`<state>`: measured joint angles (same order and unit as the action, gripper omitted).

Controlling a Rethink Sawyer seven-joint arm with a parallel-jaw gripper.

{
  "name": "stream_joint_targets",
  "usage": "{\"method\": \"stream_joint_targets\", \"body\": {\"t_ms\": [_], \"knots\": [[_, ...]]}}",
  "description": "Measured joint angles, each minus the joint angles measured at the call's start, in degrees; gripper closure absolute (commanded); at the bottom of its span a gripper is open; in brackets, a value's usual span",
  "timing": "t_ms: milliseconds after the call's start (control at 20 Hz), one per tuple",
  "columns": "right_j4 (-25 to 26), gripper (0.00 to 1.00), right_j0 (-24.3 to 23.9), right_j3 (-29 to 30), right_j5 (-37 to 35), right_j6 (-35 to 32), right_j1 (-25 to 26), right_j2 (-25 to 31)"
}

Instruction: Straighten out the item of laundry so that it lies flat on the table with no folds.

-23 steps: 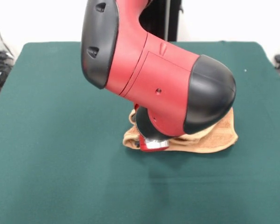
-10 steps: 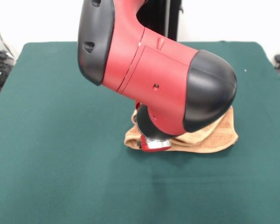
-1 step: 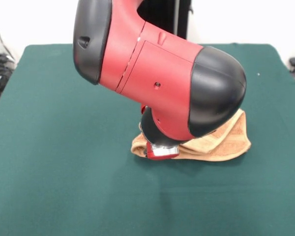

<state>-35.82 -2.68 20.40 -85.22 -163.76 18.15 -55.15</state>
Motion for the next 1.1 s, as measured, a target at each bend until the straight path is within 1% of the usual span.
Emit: {"method": "stream_joint_targets", "body": {"t_ms": [400, 450, 1100], "knots": [[-0.02, 0.00, 0.00, 0.00, 0.00, 0.00, -0.19, 0.00], [-0.04, 1.00, 0.00, 0.00, 0.00, 0.00, -0.23, 0.00], [-0.18, 1.00, 0.00, -0.03, 0.00, 0.00, -0.25, 0.00]]}}
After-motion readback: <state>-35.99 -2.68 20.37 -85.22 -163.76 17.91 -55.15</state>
